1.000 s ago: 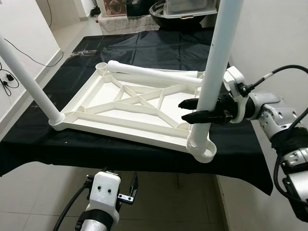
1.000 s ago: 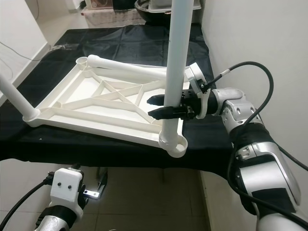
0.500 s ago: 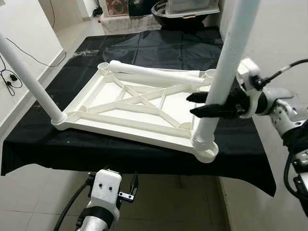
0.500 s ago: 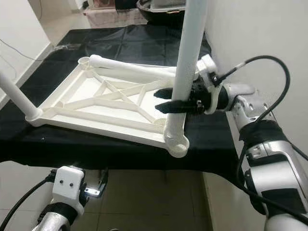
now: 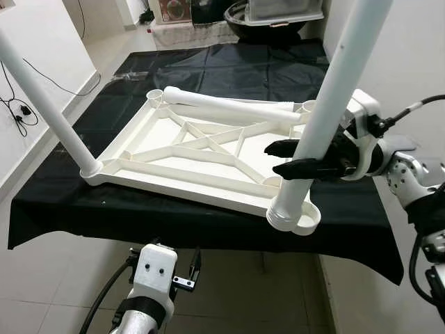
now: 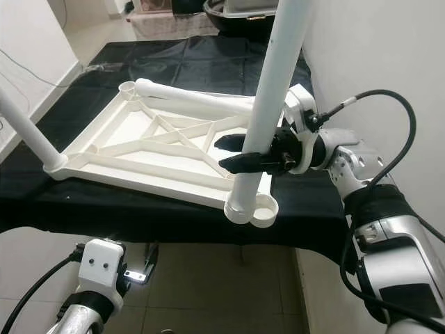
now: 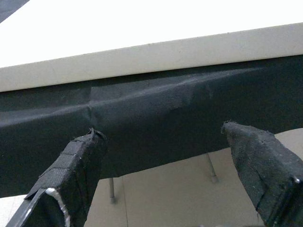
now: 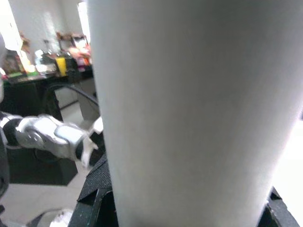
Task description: Building children table
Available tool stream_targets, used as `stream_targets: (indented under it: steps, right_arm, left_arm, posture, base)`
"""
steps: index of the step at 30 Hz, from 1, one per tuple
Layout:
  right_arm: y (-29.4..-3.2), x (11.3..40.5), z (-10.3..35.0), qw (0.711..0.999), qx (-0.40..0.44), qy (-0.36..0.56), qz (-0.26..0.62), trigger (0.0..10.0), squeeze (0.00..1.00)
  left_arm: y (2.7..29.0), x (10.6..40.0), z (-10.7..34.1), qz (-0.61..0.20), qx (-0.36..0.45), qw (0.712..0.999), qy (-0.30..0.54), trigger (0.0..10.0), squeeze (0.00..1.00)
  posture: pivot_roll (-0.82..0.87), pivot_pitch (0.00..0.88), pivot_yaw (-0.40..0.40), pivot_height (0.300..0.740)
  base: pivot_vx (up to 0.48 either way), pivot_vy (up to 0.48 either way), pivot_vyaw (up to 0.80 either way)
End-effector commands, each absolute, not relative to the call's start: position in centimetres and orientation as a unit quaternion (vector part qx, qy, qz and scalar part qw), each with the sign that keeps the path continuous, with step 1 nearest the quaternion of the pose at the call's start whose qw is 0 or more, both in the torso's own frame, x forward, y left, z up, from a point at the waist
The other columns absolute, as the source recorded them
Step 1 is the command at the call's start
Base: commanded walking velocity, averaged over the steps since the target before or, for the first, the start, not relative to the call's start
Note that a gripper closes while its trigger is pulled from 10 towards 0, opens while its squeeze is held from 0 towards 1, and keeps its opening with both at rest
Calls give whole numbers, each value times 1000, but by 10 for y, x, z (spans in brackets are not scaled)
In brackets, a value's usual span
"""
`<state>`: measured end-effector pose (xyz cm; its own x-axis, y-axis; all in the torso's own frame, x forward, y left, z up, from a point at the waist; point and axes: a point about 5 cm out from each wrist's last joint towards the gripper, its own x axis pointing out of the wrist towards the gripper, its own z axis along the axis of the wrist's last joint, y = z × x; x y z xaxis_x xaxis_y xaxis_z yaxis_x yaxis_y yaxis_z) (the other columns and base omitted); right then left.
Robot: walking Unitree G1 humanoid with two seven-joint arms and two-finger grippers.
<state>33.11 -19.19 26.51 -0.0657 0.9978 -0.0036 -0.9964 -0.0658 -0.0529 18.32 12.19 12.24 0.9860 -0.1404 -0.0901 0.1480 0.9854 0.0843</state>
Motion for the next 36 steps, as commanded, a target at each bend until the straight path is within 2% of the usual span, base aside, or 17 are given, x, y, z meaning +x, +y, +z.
stream_targets:
  steps: [1, 7, 12, 36]
  right_arm:
    - [-192, 332, 267, 682, -36, -14, 730, 10000, 0]
    - [-204, 340, 269, 709, -54, -5, 704, 10000, 0]
    - [-208, 342, 268, 717, -68, 5, 693, 10000, 0]
    - [-215, 348, 256, 733, -89, 43, 674, 10000, 0]
  left_arm:
    - [123, 181, 118, -69, 49, 995, 53, 10000, 0]
    - [123, 180, 119, -69, 49, 995, 52, 10000, 0]
    - [124, 179, 119, -71, 50, 995, 54, 10000, 0]
    - [119, 169, 120, -78, 51, 994, 56, 10000, 0]
  posture:
    - [24, 120, 73, 740]
    - [29, 130, 72, 740]
    - [31, 138, 76, 740]
    - [37, 160, 72, 740]
  base:
    - [0, 0, 0]
    - [0, 0, 0]
    - [0, 0, 0]
    - [0, 0, 0]
